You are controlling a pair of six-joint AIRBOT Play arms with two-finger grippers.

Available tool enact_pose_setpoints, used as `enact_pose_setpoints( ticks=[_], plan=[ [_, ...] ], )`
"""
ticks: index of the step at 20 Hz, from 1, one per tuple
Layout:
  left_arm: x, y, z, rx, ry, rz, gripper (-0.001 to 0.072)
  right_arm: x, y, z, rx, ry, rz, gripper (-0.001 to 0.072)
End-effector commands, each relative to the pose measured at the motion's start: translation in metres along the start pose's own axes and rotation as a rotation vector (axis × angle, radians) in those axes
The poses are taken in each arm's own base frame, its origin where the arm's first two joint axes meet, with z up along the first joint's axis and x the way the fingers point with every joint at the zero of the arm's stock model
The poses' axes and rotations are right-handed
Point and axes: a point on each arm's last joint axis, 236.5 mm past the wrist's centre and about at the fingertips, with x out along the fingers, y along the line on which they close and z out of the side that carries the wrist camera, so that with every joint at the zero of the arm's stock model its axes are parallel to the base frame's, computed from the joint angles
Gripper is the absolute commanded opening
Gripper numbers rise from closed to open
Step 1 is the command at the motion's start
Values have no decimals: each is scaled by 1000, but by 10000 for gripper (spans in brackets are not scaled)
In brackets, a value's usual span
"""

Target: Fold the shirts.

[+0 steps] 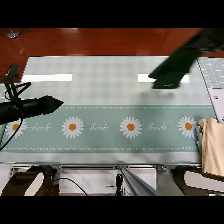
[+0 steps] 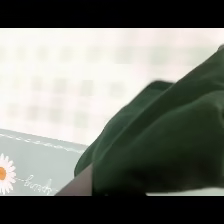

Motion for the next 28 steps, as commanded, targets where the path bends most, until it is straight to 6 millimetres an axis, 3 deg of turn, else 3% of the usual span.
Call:
enact_pose_setpoints(
  ticks=[1, 4, 6, 8, 11, 13, 16, 17, 18, 19, 22, 24, 25, 26, 27, 28],
  plan=[
    [0, 0, 0, 0, -1, 0, 22, -68, -65, -31, 230, 14, -139, 26],
    [0, 0, 0, 1, -1, 1, 22, -126, -104, -42, 385, -131, -275, 26],
    [0, 0, 0, 1, -1, 1, 22, -155, -128, -67, 488, -180, -398, 26],
    [0, 0, 0, 1, -1, 1, 22, -167, -149, -111, 587, -160, -521, 26],
    [0, 0, 0, 0, -1, 1, 22, -176, -182, -207, 725, -30, -759, 27],
    [0, 1, 2, 0, -9, 2, 22, -198, -198, -271, 890, 14, -960, 28],
    [0, 2, 12, 0, -49, 7, 22, -201, -191, -303, 941, -40, -1019, 29],
    [0, 2, 14, 0, -60, 8, 22, -204, -191, -315, 963, -39, -1066, 178],
    [0, 2, 17, 1, -71, 10, 22, -206, -190, -330, 1008, -24, -1105, 616],
    [-1, 3, 20, 1, -83, 11, 22, -201, -191, -334, 1016, -2, -1100, 624],
    [0, 6, 31, -4, -125, 19, 22, -194, -199, -318, 986, -26, -1055, 623],
    [2, 7, 41, -20, -163, 15, 22, -189, -206, -282, 926, -109, -977, 619],
    [4, 6, 46, -34, -177, 5, 22, -178, -204, -251, 877, -179, -876, 554],
    [8, 2, 55, -72, -202, -26, 22, -161, -194, -213, 823, -263, -727, 343],
    [9, -9, 68, -65, -231, -79, 22, -139, -171, -162, 720, -368, -508, 43],
    [5, -33, 84, -20, -247, -160, 22, -129, -140, -111, 623, -485, -302, 27]
  ],
)
